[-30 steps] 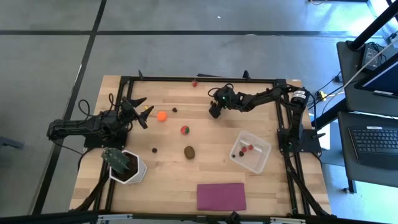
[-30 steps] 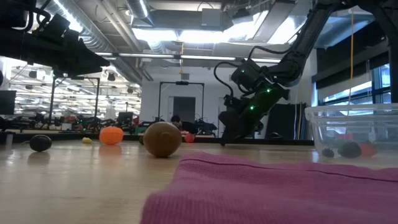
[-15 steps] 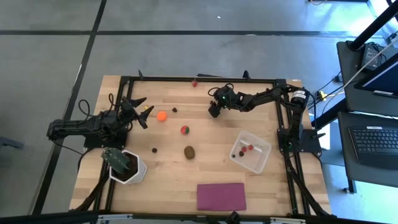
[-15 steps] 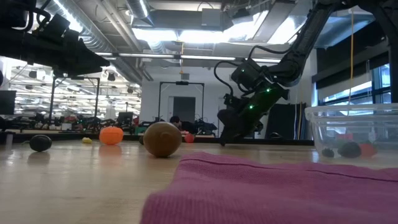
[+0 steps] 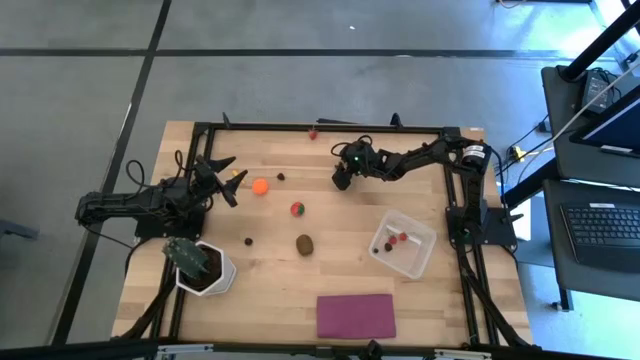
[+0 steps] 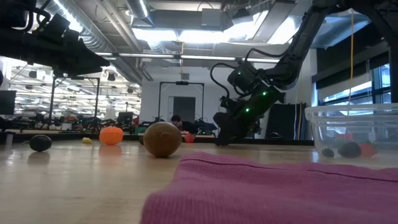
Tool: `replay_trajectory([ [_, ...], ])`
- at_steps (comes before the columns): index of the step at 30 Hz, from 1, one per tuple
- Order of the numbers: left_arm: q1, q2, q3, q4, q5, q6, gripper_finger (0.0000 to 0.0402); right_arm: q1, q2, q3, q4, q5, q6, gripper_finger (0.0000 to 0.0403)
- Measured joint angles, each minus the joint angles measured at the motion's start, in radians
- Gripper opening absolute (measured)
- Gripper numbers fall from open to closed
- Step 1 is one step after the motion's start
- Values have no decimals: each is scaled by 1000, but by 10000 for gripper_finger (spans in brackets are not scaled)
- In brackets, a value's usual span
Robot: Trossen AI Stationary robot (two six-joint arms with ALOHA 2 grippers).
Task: Pick and placing Produce into tupperware
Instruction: Put the blueberry into the transparent bin
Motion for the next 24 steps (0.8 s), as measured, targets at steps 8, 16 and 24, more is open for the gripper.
replay_trajectory([
  [8, 0, 0, 0, 0, 0, 0, 274, -2, 5, 4, -7, 6, 20, 163],
  [16, 0, 0, 0, 0, 0, 0, 274, -3, 4, 6, -45, 8, 28, 68],
  [24, 0, 0, 0, 0, 0, 1, 274, -3, -4, 4, -56, 5, 54, 50],
])
